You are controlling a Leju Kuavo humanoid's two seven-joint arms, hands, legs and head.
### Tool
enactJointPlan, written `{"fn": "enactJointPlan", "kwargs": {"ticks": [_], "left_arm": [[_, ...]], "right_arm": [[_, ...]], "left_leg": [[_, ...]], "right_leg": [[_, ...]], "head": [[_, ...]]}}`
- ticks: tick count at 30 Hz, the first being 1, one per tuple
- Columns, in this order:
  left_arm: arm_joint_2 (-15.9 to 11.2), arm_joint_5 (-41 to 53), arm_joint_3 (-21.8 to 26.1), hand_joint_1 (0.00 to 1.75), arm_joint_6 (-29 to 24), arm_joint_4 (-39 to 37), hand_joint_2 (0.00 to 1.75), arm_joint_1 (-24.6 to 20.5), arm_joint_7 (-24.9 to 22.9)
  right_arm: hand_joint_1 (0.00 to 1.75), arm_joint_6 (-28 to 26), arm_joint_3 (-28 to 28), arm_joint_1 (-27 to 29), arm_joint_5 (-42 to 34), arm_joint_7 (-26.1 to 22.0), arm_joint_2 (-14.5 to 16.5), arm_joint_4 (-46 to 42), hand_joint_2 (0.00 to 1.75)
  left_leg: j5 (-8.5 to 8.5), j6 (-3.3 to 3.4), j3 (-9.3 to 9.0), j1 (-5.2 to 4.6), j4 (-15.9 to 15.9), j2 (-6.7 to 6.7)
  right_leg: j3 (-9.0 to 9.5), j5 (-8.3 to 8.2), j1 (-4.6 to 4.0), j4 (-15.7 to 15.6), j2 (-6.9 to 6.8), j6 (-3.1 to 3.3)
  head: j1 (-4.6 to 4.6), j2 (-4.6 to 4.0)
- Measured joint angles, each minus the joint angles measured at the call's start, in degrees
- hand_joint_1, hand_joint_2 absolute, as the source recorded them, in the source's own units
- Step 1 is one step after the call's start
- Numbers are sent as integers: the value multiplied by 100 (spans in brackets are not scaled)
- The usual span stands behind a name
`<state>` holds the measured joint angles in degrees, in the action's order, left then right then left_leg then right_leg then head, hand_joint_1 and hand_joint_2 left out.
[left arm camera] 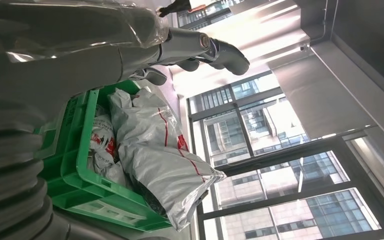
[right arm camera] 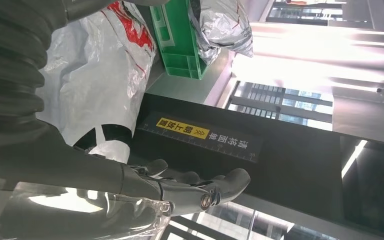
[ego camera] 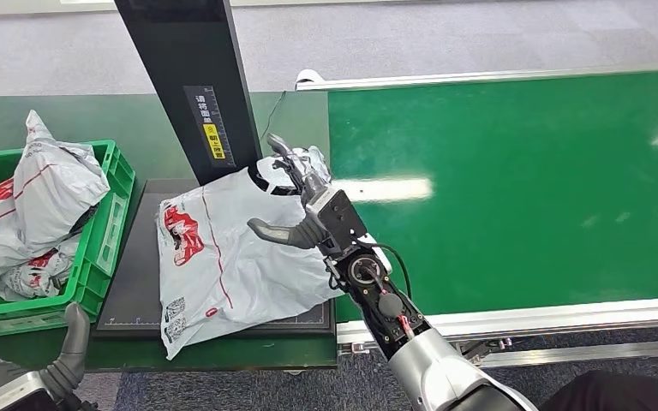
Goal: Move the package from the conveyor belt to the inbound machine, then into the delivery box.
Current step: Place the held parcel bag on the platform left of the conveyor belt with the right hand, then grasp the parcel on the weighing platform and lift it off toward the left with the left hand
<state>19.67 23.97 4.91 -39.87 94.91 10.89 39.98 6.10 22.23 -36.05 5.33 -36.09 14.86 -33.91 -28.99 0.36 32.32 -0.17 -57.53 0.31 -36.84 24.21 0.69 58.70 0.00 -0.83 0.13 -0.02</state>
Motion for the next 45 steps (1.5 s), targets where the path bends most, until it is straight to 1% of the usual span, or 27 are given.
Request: {"fn": "enactJointPlan", "kwargs": {"ticks": [3, 6, 10, 12, 13, 15, 18, 20, 22, 25, 28, 33, 37, 40, 45], "left_arm": [[0, 25, -2, 0, 0, -12, 175, -1, 1], [-3, 3, -10, 0, 0, -39, 175, -1, 2], [-18, -1, -124, 0, 0, -165, 175, -7, 2], [-34, 178, -247, 0, 21, -334, 175, -33, -36], [-48, 412, -335, 0, 68, -453, 175, -62, -145], [-81, 1391, -629, 0, 191, -705, 175, -137, -654], [-145, 3230, -1273, 0, 260, -944, 175, -250, -1650], [-234, 3959, -1634, 0, 295, -998, 175, -355, -2163], [-339, 4334, -1920, 0, 331, -1029, 175, -447, -2434], [-458, 4435, -2184, 0, 340, -1061, 175, -532, -2509], [-536, 4476, -2334, 0, 356, -1093, 175, -592, -2546], [-624, 5010, -2536, 0, 561, -1332, 175, -847, -2915], [-622, 5096, -2739, 0, 778, -1919, 175, -1324, -3073], [-586, 4987, -2935, 0, 983, -2490, 175, -1694, -3044], [-516, 4526, -3084, 0, 1062, -3643, 175, -2404, -2919]], "right_arm": [[0, 70, -46, 75, -203, -81, -37, -215, 175], [0, 158, -154, 264, -477, -153, -116, -757, 175], [0, 13, -283, 841, -637, -293, -217, -1877, 175], [0, -179, -338, 1196, -647, -362, -250, -2482, 175], [0, -320, -377, 1402, -615, -383, -258, -2794, 175], [0, -696, -482, 1934, -458, -405, -252, -3488, 175], [0, -1168, -600, 2774, -184, -413, -229, -4532, 175], [0, -1301, -631, 3225, -71, -413, -227, -5064, 175], [0, -1349, -665, 3548, -14, -412, -227, -5445, 175], [0, -1357, -702, 3800, 7, -412, -227, -5794, 175], [0, -1356, -722, 3902, 5, -411, -227, -5970, 175], [0, -1254, -802, 3965, -19, -411, -213, -6030, 175], [0, -1204, -894, 4024, 57, -411, -148, -6021, 175], [0, -1142, -970, 4122, 78, -411, -107, -6037, 175], [0, -893, -1099, 4300, 188, -411, 8, -6153, 175]], "left_leg": [[0, 0, 1, 0, 0, 0], [0, 0, 1, -1, 0, -1], [-2, 0, 2, -1, 0, -3], [-5, -3, 1, -1, 0, -4], [-6, -4, 1, -1, 0, -6], [-7, -4, 1, -2, 0, -21], [-12, -7, 6, -2, 1, -29], [-16, -9, 5, -2, 1, -23], [-17, -9, 5, -1, 2, -23], [-16, -10, 3, 0, 2, -22], [-15, -11, -1, 0, 2, -22], [-12, -11, -7, 0, 1, -23], [-11, -10, -11, -1, 1, -26], [-12, -10, -13, -1, 0, -24], [-12, -10, -13, -1, 1, -25]], "right_leg": [[0, 0, 0, 0, -1, 0], [0, 0, 0, -1, -1, 0], [-1, 2, 0, -3, -2, -1], [-2, 3, 0, -5, -2, -1], [-2, 3, 0, -6, -3, -1], [2, 8, 0, -8, -17, -2], [4, 13, 2, -7, -28, 1], [3, 13, 1, -7, -23, 2], [2, 13, 1, -7, -22, 2], [3, 13, -1, -7, -20, 3], [4, 12, -1, -6, -19, 4], [10, 11, -1, -6, -20, 4], [17, 11, 0, -7, -23, 4], [18, 10, 1, -6, -21, 4], [17, 10, 0, -6, -20, 5]], "head": [[0, 0], [0, 0], [-1, 1], [-1, 2], [-1, 2], [-1, 1], [-1, 1], [-2, 1], [-3, 1], [-4, 0], [-3, 0], [-3, 1], [-2, 0], [-3, 0], [-2, 0]]}}
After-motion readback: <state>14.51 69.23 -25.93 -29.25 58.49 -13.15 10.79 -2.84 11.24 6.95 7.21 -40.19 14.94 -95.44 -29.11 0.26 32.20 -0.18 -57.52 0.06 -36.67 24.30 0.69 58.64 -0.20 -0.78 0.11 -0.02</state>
